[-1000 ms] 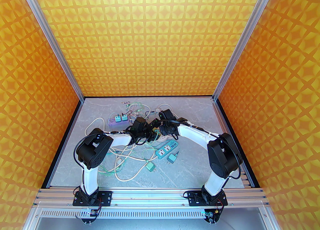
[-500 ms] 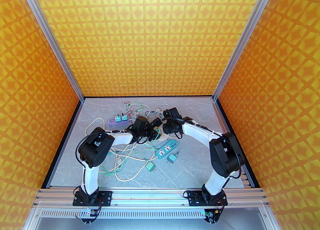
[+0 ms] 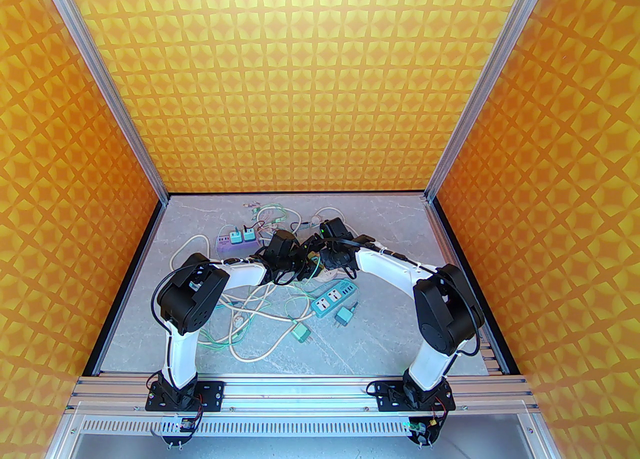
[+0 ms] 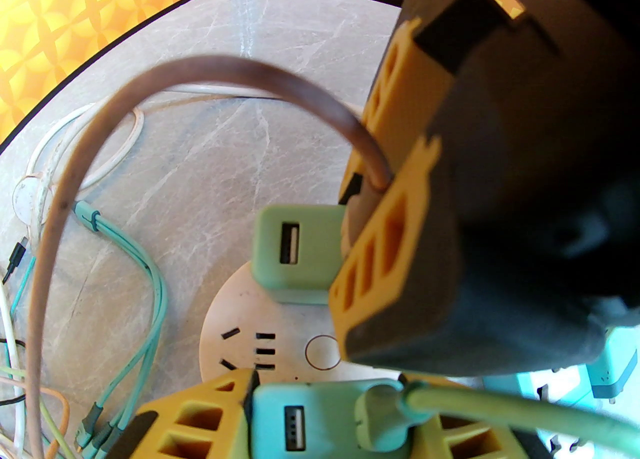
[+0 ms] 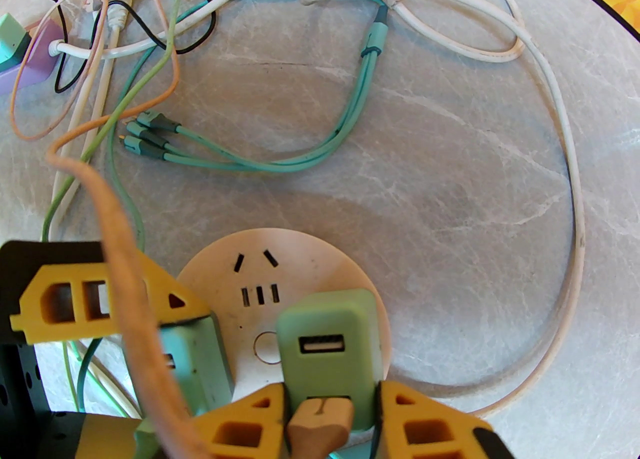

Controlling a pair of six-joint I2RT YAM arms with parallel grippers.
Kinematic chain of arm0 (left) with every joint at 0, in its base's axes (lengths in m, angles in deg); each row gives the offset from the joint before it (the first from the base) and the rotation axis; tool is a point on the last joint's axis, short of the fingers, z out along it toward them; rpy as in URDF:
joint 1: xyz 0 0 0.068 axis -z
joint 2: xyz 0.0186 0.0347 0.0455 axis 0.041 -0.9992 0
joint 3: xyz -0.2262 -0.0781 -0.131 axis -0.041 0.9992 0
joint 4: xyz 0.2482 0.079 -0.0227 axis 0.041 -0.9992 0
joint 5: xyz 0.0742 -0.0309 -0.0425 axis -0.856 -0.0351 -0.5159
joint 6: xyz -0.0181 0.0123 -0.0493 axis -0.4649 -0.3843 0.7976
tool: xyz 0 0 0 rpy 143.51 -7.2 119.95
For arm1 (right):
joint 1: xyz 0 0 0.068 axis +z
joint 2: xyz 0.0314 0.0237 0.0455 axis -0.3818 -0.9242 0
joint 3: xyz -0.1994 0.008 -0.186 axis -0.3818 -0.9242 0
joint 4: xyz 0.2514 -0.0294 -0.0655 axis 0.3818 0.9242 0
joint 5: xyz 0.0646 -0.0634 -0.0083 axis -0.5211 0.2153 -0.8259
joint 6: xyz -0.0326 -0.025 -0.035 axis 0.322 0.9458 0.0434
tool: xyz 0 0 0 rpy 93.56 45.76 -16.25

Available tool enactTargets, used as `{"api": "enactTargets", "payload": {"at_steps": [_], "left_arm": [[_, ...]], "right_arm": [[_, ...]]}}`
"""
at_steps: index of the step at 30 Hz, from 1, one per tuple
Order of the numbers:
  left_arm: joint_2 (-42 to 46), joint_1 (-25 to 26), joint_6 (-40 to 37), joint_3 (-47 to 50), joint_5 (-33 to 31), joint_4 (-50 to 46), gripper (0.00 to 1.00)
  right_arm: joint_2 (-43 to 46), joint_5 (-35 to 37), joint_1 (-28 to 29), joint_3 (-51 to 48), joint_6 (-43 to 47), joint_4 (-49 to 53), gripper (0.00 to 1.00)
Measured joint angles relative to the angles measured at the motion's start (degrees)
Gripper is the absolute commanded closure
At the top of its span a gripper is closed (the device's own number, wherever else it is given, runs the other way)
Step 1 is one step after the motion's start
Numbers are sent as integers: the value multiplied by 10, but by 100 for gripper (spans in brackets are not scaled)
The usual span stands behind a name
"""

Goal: Pull the plug off the socket

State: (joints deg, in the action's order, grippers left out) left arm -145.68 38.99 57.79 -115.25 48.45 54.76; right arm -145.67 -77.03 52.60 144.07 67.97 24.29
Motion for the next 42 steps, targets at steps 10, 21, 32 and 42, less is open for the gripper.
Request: {"api": "enactTargets", "payload": {"at_steps": [10,21,32,42], "left_arm": [[-8,1,-4,-6,0,7,65],[-8,-1,-6,-7,0,4,65],[-8,-2,-9,-11,4,-4,65],[-16,1,-8,-17,4,4,65]], "right_arm": [[15,-104,-65,-16,-7,-18,74],[7,-29,-12,-12,-20,-18,74],[16,-41,-30,-19,-24,-24,75],[31,-111,-71,-24,-29,-27,74]]}}
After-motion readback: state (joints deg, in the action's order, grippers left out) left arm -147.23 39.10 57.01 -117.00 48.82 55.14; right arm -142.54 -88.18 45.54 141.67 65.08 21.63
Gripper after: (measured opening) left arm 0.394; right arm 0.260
